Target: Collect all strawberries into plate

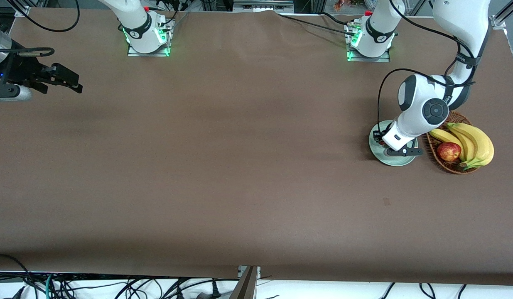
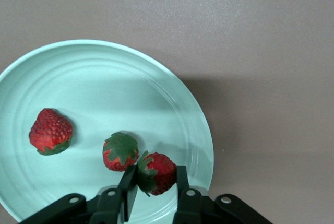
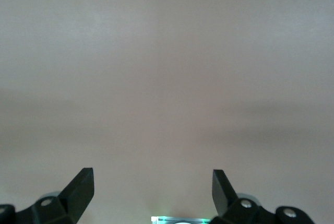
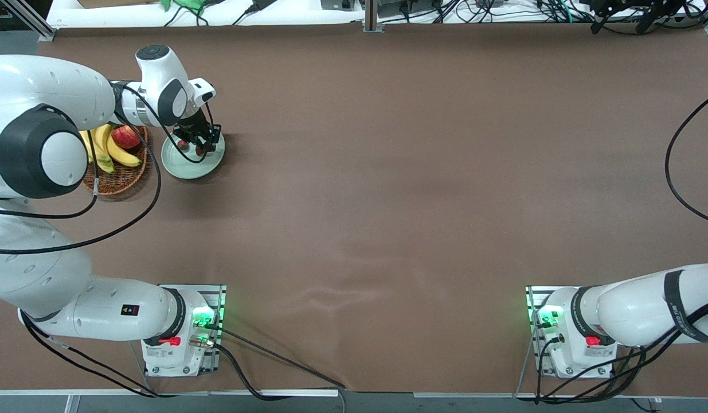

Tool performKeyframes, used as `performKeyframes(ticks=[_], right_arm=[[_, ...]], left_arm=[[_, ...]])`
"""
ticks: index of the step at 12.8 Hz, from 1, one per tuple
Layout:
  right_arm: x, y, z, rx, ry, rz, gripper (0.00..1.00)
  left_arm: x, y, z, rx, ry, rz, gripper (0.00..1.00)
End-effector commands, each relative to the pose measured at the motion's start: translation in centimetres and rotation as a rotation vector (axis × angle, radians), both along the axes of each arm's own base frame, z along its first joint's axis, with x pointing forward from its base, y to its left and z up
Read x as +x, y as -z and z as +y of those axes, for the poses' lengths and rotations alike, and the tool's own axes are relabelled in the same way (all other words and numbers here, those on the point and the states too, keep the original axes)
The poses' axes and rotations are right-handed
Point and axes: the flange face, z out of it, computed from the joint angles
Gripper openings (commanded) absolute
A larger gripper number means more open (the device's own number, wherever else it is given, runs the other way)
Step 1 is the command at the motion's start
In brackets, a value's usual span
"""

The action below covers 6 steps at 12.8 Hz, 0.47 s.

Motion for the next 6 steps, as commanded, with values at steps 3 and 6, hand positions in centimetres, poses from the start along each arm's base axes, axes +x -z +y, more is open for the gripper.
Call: performKeyframes(ticks=[3,6], right_arm=[[0.4,0.1,0.4,-0.035,-0.014,0.010,1.00],[0.2,0.0,1.6,-0.032,-0.037,0.011,1.00]], left_arm=[[2.9,-6.5,-0.2,-0.028,0.027,-0.056,1.00],[5.0,-13.9,-0.4,-0.033,0.041,-0.062,1.00]])
